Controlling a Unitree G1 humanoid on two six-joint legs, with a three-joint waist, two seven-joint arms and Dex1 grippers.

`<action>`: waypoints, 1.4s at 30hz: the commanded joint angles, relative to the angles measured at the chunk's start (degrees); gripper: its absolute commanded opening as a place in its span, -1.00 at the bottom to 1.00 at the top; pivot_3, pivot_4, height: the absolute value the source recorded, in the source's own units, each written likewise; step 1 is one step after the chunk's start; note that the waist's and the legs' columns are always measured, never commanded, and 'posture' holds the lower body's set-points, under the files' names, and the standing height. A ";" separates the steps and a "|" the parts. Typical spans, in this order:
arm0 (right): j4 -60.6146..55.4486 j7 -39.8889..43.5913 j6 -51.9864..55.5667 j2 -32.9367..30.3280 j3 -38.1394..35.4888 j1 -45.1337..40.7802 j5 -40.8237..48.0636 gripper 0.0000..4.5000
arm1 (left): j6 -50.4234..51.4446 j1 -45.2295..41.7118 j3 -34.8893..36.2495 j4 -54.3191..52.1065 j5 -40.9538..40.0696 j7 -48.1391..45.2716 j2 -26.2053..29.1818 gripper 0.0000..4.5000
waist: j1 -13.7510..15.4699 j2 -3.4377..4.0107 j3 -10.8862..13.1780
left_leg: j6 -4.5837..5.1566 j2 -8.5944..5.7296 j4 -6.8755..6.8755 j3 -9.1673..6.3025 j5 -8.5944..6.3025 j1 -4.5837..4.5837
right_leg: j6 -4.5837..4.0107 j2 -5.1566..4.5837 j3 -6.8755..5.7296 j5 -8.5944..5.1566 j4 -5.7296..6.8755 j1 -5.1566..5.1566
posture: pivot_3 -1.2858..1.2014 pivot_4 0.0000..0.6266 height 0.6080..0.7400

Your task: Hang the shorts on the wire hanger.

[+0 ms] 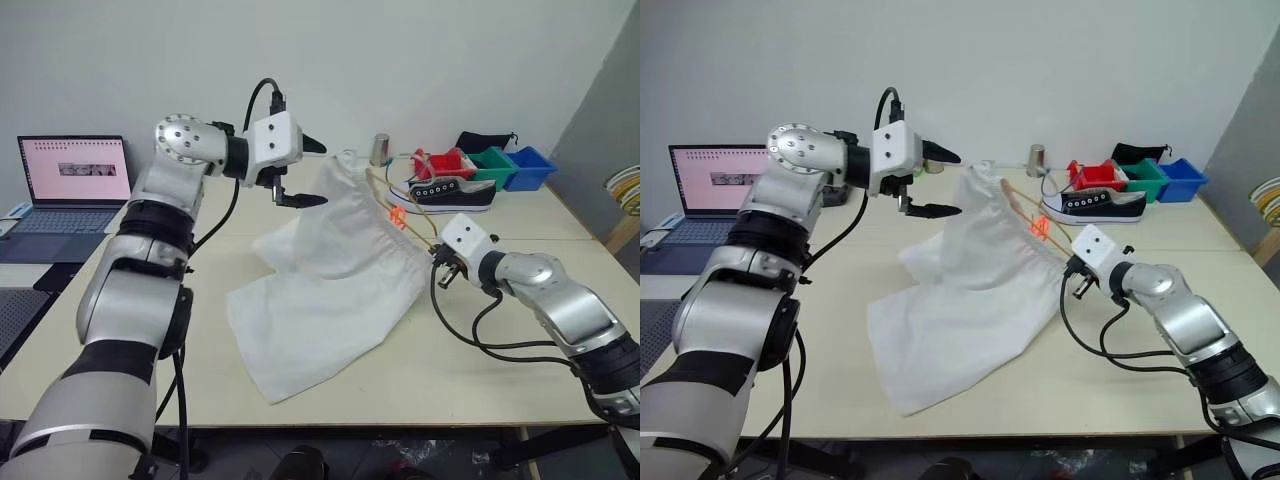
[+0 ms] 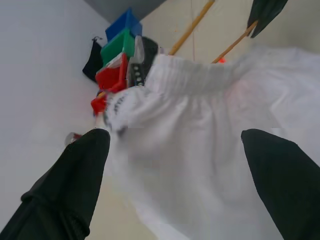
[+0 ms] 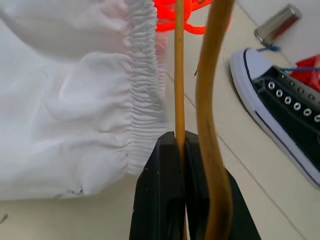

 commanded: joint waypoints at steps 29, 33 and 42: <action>-12.95 4.68 -7.07 5.74 0.34 -1.01 -25.96 -1.00 | -13.02 -1.85 -6.03 10.68 17.82 6.83 -2.08 0.40 | -1.94 -0.01 0.00 | -0.03 -0.02 0.02 0.08 0.02 0.01 | -0.02 0.07 0.07 0.01 0.31 -0.20 | 0.21 -1.00 1.00; -13.06 5.30 -6.91 6.39 -0.32 -0.60 -26.93 -1.00 | -13.26 -1.93 -6.10 10.66 18.19 7.25 -2.21 0.05 | -1.98 -0.01 0.00 | -0.06 -0.05 0.05 0.21 0.03 0.00 | -0.03 0.04 0.14 0.00 0.64 -0.38 | 0.21 -1.00 1.00; -13.87 6.39 -6.21 7.24 -1.44 -0.23 -28.26 -1.00 | -13.66 -2.77 -6.34 10.81 19.94 9.81 -2.70 -0.79 | -2.75 -0.01 0.00 | -0.16 -0.04 0.10 0.23 0.10 0.08 | -0.07 0.10 0.12 0.02 1.01 -0.48 | 0.19 -1.00 1.00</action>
